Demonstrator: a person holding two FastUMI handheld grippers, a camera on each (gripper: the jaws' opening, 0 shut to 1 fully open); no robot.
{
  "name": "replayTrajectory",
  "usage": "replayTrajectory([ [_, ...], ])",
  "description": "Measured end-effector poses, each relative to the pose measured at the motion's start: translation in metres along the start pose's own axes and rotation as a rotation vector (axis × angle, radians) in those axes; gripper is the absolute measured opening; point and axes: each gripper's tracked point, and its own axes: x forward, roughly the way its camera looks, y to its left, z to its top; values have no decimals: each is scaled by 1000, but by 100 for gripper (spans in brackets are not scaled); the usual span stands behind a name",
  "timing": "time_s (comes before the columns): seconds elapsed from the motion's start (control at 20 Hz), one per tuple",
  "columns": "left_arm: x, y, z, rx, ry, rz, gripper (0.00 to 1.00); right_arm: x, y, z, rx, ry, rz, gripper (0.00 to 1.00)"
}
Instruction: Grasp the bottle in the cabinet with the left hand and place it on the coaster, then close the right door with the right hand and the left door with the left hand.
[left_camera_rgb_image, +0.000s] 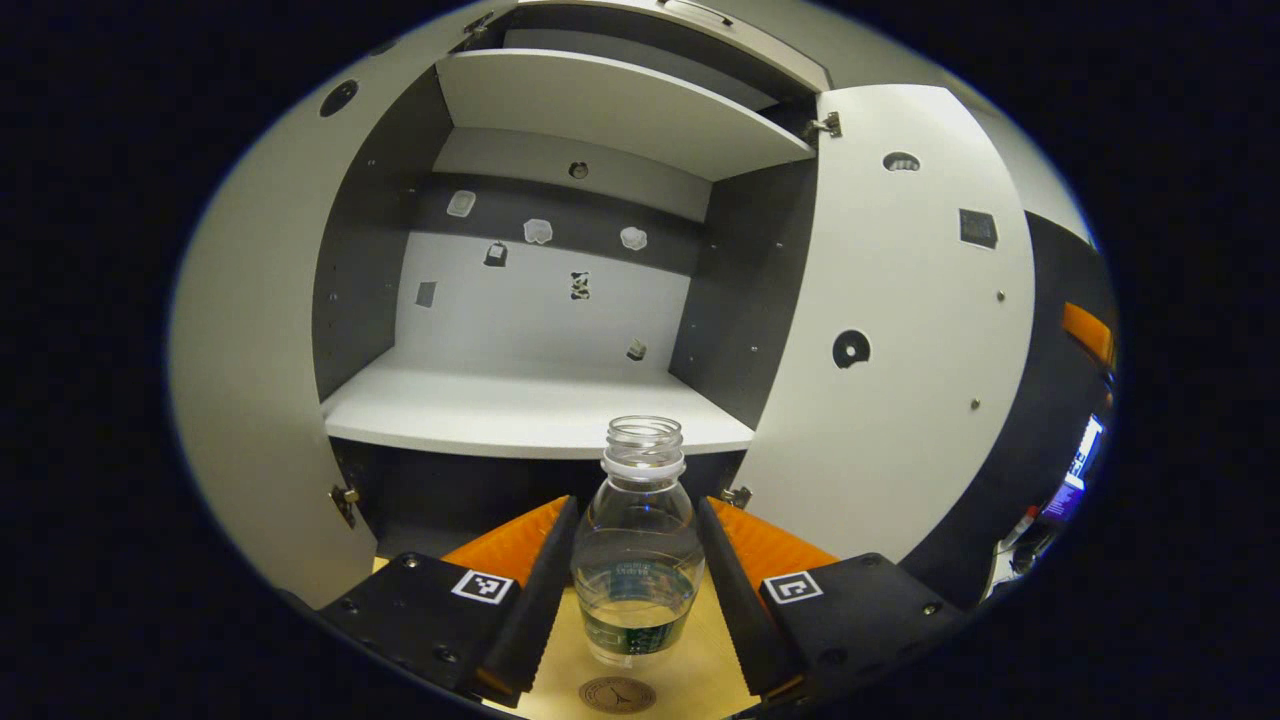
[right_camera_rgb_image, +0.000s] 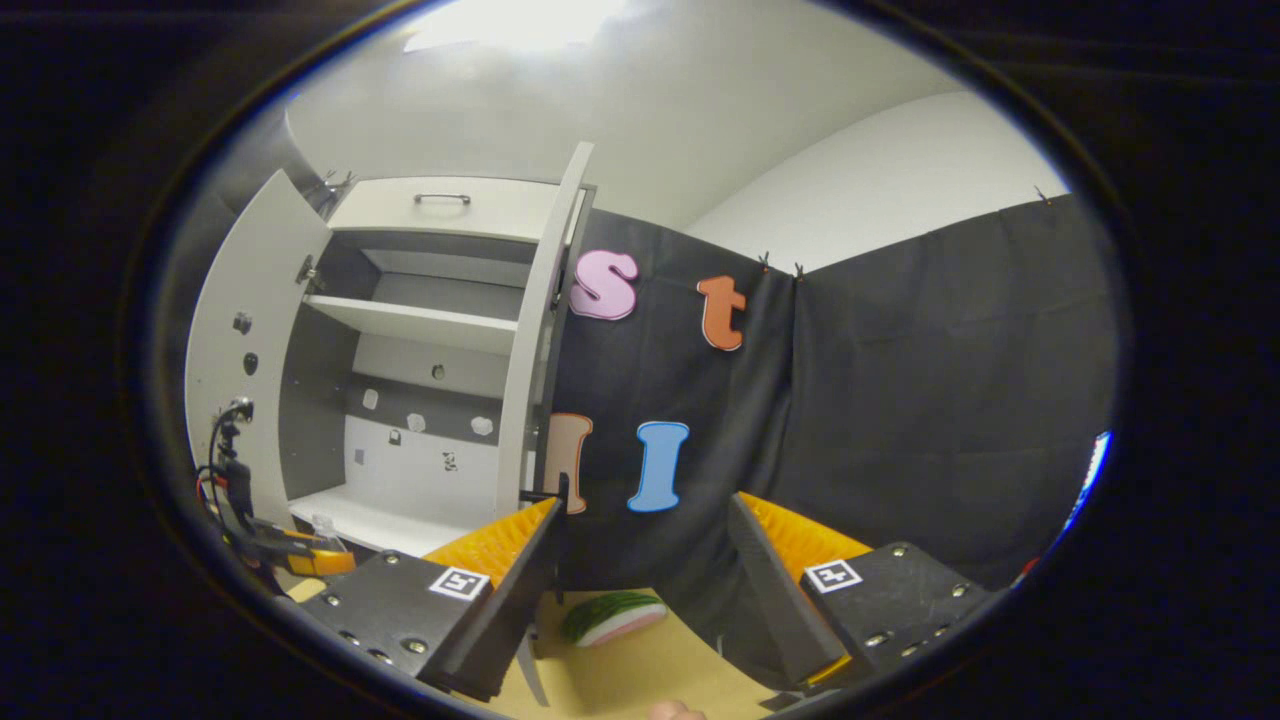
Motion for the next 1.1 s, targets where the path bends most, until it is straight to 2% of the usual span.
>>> replayTrajectory([
  [0.25, 0, -5, -68, 10, 62, -44, 76, -6, -11, -2, -37, 7, -34, 99],
  [0.55, 5, 16, -132, -69, 164, -9, 76, -14, -24, -2, -60, 16, -77, 99],
  [0.8, 8, 33, -180, -61, 253, 31, 77, -17, -28, -4, -90, 26, -94, 99],
  [0.95, 11, 37, -194, -57, 252, 52, 77, -15, -28, -7, -94, 36, -92, 99],
  [1.1, 12, 35, -193, -45, 196, 65, 77, -13, -28, -10, -113, 43, -91, 99],
])
